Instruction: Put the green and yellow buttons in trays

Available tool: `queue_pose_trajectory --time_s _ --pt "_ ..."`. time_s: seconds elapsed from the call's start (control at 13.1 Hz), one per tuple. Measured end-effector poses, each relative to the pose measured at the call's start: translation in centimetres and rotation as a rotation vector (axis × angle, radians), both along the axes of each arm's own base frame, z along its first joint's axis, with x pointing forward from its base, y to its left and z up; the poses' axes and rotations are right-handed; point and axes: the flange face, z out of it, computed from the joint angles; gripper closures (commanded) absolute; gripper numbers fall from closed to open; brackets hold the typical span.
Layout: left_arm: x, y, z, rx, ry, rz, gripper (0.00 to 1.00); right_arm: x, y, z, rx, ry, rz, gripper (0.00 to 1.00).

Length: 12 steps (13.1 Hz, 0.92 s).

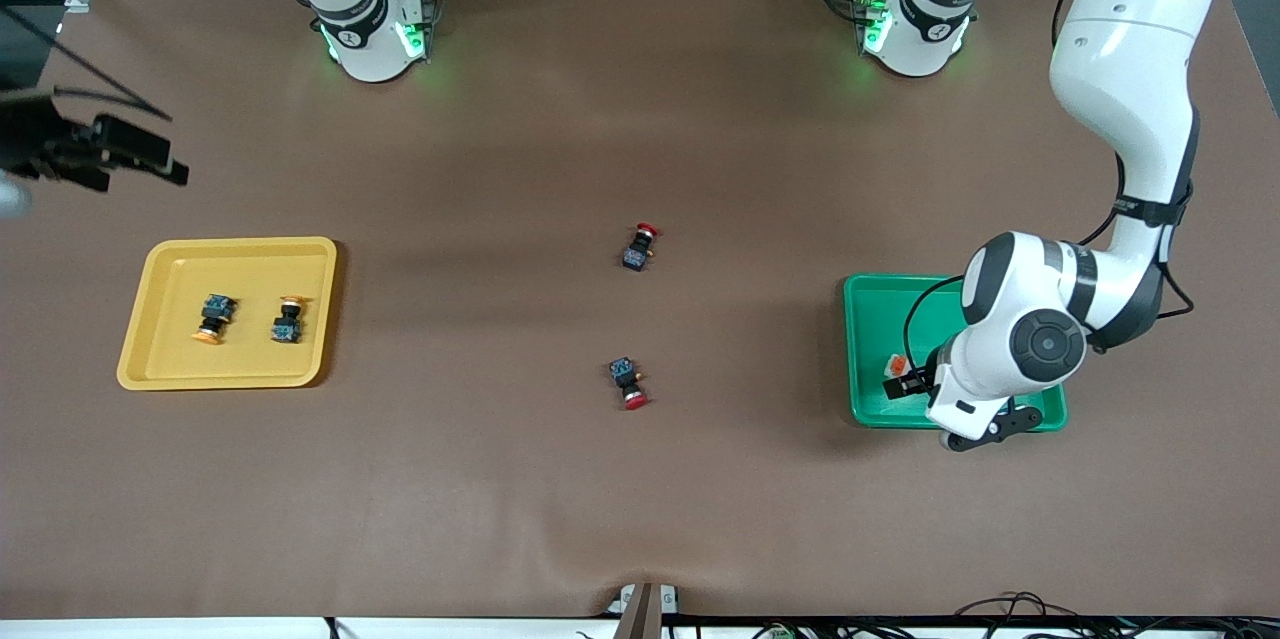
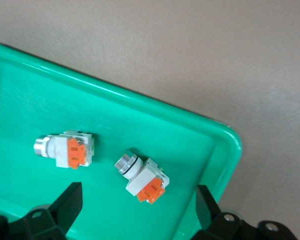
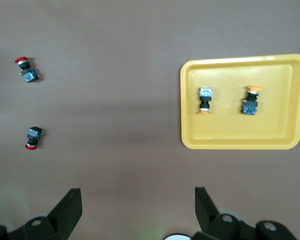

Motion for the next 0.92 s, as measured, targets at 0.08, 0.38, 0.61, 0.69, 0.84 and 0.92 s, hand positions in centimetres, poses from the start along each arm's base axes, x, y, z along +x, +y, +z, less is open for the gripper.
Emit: queue_pose_trajectory --time_s 0.08,0.38,0.61,0.69,0.84,0.92 --pt "0.1 0.2 1.9 0.004 -0.016 -0.005 0.0 -1.3 -0.1 0.1 -0.02 -0.004 0.003 0.0" --pt "0.2 4.8 12.3 0.026 -0.115 -0.031 0.0 -2.8 1.7 0.2 -0.108 -0.017 0.019 0.0" --pt "-1.5 7.8 19.5 0.06 -0.137 -0.077 0.0 -2.0 -1.4 0.3 -0.093 -0.037 0.073 0.0" --pt "-2.5 8.0 21.8 0.073 -0.132 -0.081 0.0 -1.8 -2.7 0.2 -0.073 -0.035 0.085 0.0" --pt "-4.6 7.6 26.1 0.08 -0.139 -0.081 0.0 -1.7 -3.5 0.1 -0.05 -0.027 0.093 0.0" --pt "-5.5 7.4 28.1 0.065 -0.155 -0.087 0.0 -1.7 -3.2 0.1 -0.047 -0.026 0.097 0.0"
